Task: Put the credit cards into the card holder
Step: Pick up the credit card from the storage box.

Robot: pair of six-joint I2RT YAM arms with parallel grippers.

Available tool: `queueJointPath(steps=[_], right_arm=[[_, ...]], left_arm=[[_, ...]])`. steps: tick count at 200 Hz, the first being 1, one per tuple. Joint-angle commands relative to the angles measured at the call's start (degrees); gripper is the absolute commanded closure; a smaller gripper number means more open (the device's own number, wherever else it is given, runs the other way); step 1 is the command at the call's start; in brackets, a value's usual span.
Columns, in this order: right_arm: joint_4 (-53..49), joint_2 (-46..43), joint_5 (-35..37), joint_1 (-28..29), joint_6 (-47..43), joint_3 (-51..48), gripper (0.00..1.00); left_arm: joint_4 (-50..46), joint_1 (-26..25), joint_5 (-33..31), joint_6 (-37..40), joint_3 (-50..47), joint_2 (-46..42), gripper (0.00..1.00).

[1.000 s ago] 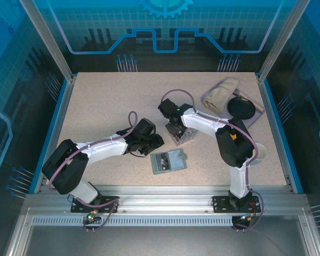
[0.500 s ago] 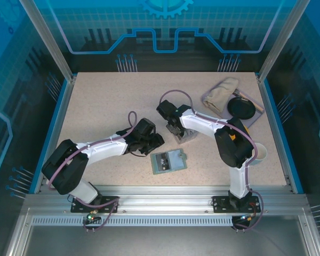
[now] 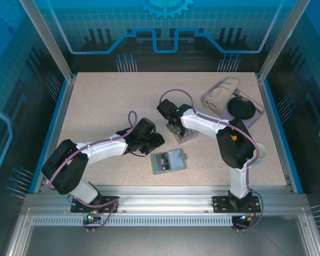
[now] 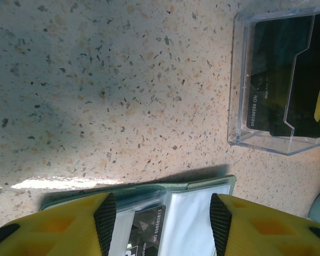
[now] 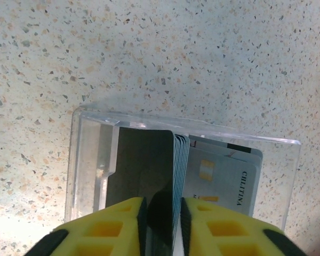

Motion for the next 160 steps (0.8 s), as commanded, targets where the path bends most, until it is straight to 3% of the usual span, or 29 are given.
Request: queueJointPath(steps=[1,53,100,121,160], right_arm=[[-1.48,-1.79,0.46,0.15,-0.08,0.49,0.80],[-2.71,-3.00,-2.20,-0.08,0.56,1.07,0.91],[-4.49,-8.10,-10.59,-1.47,4.07,1.06,0.96],[-3.79,-12.61,-16.75,-2.91,6.15,-0.48,0.97],[0.52,-21.68,-34.55,-9.37,12.77,-6.14,0.98]], left_arm=[[0.65,0.42,1.29,-0.32,-0.79,-0.53,0.47],[0.61,0.43,1.29,-0.24,-0.80,-0.50,0.47],[1.05,0.51,1.28,0.31,-1.15,-1.84,0.47],[2.96,1.11,2.21,0.62,-2.31,-4.02,0.47],[12.84,3.65,7.43,-1.24,-7.47,-9.72,0.42]])
